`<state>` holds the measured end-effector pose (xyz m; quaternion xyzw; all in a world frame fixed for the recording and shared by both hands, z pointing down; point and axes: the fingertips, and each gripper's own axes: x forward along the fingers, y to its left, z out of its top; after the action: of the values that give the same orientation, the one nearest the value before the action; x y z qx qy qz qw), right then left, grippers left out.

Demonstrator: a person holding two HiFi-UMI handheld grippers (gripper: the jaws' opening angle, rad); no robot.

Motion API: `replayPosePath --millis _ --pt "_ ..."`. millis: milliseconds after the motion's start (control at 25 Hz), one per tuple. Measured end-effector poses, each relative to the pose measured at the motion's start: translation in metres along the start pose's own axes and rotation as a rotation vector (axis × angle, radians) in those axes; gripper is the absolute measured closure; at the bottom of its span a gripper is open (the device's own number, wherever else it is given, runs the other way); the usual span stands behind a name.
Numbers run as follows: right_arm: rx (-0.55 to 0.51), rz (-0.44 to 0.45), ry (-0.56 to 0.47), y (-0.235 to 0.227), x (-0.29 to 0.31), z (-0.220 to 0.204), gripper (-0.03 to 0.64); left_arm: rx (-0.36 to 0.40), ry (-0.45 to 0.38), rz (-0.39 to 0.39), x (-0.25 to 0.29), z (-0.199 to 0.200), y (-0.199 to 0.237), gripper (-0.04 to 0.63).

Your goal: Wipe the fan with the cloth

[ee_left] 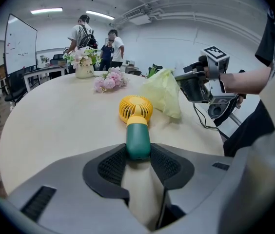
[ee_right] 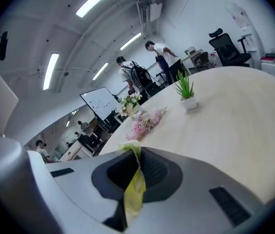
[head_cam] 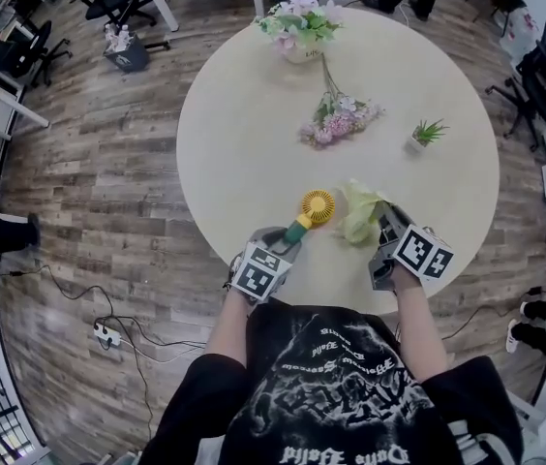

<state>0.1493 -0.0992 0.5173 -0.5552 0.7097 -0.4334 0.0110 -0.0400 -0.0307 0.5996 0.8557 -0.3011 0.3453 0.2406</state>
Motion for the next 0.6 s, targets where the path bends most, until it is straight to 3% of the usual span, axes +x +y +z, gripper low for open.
replayPosePath --millis 200,320,600 --pt "-0.082 0.000 -0.098 0.002 -0.023 0.033 0.596 -0.070 -0.013 0.006 0.000 0.004 0.000 0.414" --pt "-0.147 -0.023 -0.149 0.004 -0.037 0.051 0.595 -0.124 -0.045 0.016 -0.008 0.013 0.001 0.359" --pt "-0.338 -0.084 -0.221 0.014 -0.066 0.069 0.595 -0.184 -0.261 0.093 -0.047 0.065 0.014 0.365"
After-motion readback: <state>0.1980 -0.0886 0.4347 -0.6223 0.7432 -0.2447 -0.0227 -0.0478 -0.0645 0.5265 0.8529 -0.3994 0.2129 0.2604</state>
